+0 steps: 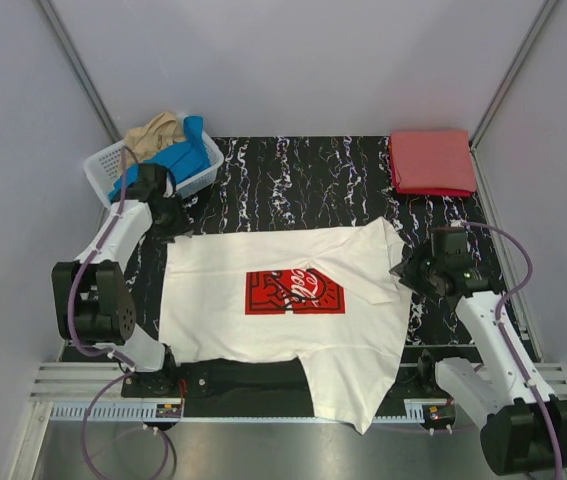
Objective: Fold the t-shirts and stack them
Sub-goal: Fold the tshirt
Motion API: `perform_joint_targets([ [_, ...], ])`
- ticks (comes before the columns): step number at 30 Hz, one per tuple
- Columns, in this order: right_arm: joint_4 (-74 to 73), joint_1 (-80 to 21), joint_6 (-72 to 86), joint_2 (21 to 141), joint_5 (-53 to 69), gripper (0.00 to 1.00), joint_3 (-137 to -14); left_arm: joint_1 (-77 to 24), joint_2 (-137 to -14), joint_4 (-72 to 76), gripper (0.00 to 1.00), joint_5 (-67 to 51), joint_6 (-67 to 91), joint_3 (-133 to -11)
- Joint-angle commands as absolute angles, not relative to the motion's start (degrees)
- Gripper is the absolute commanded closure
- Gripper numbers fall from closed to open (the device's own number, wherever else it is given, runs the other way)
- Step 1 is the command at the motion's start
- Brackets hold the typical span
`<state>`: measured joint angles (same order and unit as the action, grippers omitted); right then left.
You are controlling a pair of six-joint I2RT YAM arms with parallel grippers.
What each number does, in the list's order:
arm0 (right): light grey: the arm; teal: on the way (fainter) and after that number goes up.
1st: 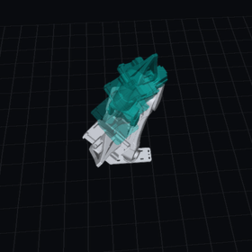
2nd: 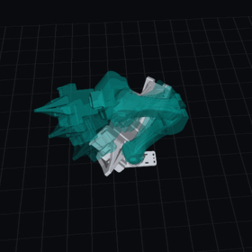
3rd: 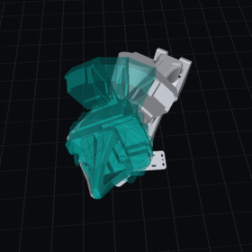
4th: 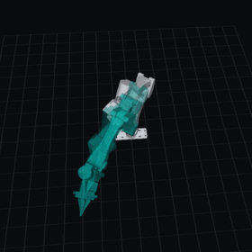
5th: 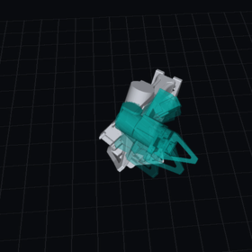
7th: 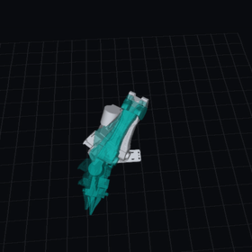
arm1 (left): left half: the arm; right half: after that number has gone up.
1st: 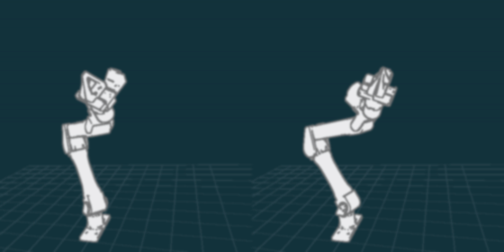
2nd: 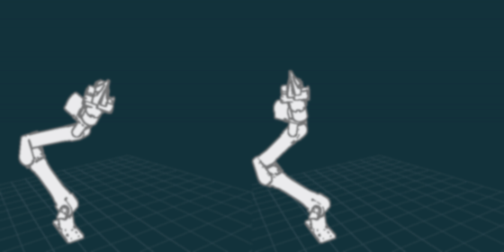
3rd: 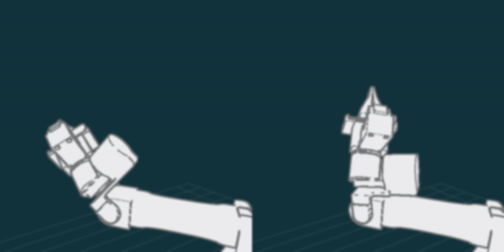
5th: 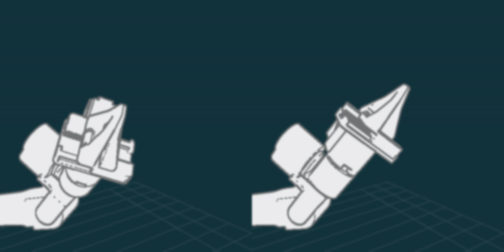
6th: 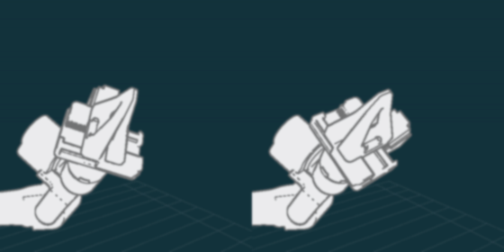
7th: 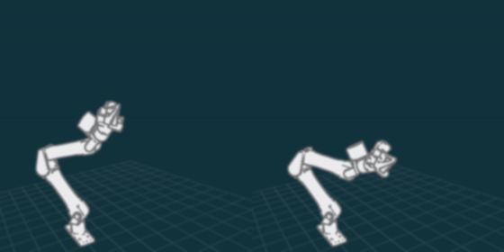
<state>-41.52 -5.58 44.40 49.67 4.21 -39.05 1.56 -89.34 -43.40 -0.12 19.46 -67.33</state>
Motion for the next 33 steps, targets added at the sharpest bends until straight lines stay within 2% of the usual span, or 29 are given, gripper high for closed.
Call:
perform_joint_targets([
  [1,-28.9,-5.6,44.6,56.5,9.7,0.55,-41.9,-4.2,-92.4,-41.1,0.49,-8.3,19.3,-72.8],
  [6,-23.4,-5.5,30.0,77.8,5.7,0.48,-56.1,-5.7,-99.8,-36.9,0.50,-17.4,22.2,-75.8],
  [8,-23.3,-5.3,24.2,85.7,3.4,0.46,-61.3,-6.3,-102.6,-36.7,0.50,-17.5,22.8,-76.4],
  [10,-23.1,-4.0,19.6,92.4,6.8,0.45,-64.5,-6.7,-104.0,-36.5,0.50,-17.5,22.9,-76.8],
  [16,-21.4,1.3,14.6,103.1,21.9,0.45,-72.9,-8.4,-107.9,-35.9,0.50,-16.4,23.8,-78.0],
  [26,-21.5,3.3,10.8,112.8,32.1,0.49,-78.5,-8.8,-112.3,-35.9,0.51,-9.5,26.4,-78.7],
  [31,-21.7,3.7,10.3,115.2,32.9,0.55,-79.9,-8.8,-113.3,-36.1,0.51,-7.5,26.7,-79.6],
  [33,-21.6,3.8,10.5,115.1,32.2,0.70,-79.7,-8.9,-113.6,-36.1,0.51,-7.6,27.0,-79.9],
])
